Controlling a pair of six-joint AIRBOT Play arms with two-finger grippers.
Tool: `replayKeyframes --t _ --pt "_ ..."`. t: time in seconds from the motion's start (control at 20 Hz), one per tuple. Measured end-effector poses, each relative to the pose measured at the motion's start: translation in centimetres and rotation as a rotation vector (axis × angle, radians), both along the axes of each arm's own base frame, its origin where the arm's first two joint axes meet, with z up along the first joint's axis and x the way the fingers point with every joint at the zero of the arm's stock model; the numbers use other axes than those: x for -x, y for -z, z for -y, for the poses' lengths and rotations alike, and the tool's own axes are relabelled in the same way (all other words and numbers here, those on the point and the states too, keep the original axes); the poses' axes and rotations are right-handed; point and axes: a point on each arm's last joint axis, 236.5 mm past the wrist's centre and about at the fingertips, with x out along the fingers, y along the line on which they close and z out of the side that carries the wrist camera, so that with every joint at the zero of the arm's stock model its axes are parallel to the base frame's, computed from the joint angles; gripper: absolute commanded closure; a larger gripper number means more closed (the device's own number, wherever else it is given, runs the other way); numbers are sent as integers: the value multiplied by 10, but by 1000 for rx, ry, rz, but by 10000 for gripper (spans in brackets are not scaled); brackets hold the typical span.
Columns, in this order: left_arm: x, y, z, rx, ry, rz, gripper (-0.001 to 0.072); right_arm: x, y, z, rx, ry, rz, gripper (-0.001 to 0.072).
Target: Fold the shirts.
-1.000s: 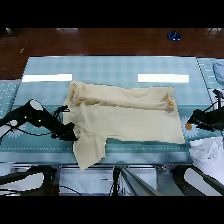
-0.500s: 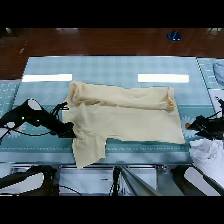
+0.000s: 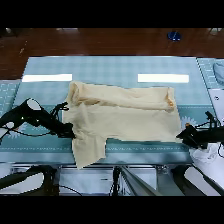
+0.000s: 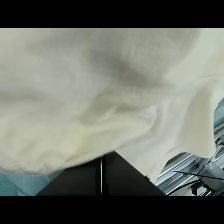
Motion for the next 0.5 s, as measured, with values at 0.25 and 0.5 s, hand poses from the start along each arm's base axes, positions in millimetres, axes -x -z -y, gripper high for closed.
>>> replayKeyframes --t 0.25,0.5 --pt "-4 -4 0 4 5 17 687 -32 2 -7 -28 107 127 683" --pt "-53 -56 2 15 -10 231 687 -94 -65 -17 -130 142 379 683"
